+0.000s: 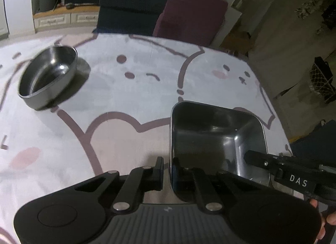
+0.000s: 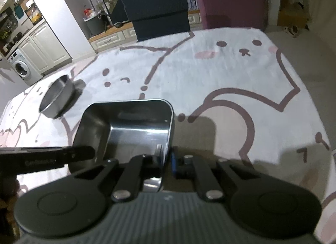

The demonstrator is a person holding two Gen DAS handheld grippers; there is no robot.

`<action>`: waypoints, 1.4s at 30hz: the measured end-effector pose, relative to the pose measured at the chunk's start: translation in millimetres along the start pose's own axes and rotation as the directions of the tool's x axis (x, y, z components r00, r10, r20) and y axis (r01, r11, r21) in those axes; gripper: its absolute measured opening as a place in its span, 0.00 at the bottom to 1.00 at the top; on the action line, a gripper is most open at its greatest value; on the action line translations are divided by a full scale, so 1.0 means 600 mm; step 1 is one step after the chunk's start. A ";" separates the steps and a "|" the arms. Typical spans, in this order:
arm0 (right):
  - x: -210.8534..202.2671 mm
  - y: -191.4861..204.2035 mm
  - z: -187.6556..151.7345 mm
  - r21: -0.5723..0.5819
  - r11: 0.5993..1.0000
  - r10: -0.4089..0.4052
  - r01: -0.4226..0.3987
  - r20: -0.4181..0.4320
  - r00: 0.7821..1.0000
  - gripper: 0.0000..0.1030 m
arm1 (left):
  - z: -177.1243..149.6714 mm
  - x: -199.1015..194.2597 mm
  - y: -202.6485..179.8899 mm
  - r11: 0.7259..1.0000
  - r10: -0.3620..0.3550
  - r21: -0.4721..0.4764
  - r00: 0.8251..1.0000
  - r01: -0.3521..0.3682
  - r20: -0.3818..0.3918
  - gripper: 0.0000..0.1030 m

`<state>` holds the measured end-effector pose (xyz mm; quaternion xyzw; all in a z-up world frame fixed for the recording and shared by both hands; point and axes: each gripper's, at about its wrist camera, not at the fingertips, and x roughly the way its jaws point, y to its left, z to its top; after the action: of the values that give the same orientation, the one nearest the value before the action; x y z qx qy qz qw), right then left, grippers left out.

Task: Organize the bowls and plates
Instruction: 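Lift and carry the small steel container toward the nested bowls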

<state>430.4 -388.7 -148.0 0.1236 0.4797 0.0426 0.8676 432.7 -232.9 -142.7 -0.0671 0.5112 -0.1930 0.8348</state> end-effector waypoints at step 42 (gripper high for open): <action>-0.155 0.187 -0.227 -0.216 0.975 -0.038 0.046 0.042 0.998 0.09 | -0.283 -0.243 0.069 0.996 0.077 -0.045 0.994 -0.074 0.075 0.16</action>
<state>270.7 -274.6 -112.4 0.0188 0.4584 0.0742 0.8855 235.2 -123.5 -114.5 -0.0726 0.4852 -0.1476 0.8588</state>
